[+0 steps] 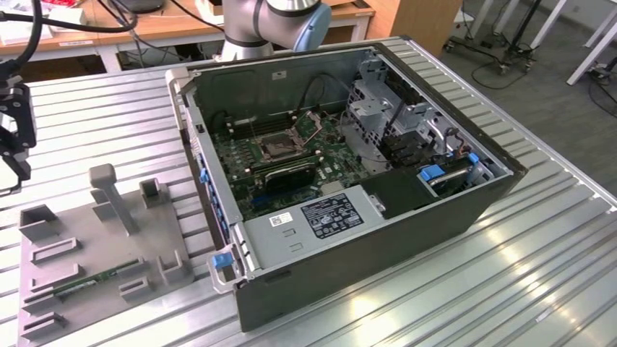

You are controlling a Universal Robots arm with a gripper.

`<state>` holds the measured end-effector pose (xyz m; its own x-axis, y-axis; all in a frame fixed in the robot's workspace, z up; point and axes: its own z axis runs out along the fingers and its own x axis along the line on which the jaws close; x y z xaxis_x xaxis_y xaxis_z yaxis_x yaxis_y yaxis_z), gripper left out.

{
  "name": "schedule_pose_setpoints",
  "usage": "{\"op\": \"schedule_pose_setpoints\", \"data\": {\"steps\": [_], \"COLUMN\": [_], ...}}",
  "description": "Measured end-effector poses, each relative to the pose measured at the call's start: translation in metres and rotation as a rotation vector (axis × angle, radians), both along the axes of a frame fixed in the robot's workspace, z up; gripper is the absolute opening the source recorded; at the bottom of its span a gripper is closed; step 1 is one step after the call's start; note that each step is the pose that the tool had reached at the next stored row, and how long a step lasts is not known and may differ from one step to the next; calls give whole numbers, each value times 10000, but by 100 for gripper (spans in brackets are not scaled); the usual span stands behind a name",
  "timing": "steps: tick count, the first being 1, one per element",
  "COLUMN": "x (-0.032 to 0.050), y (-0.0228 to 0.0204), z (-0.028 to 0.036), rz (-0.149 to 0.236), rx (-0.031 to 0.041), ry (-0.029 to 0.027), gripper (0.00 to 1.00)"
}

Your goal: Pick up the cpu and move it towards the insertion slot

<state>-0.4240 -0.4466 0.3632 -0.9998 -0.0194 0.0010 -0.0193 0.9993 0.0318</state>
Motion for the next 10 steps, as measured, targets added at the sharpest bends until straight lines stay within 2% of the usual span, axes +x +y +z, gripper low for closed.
{"op": "schedule_pose_setpoints", "data": {"steps": [10], "x": [78], "y": [0], "z": [0], "rz": [0], "rx": [0], "ry": [0], "gripper": [54]}}
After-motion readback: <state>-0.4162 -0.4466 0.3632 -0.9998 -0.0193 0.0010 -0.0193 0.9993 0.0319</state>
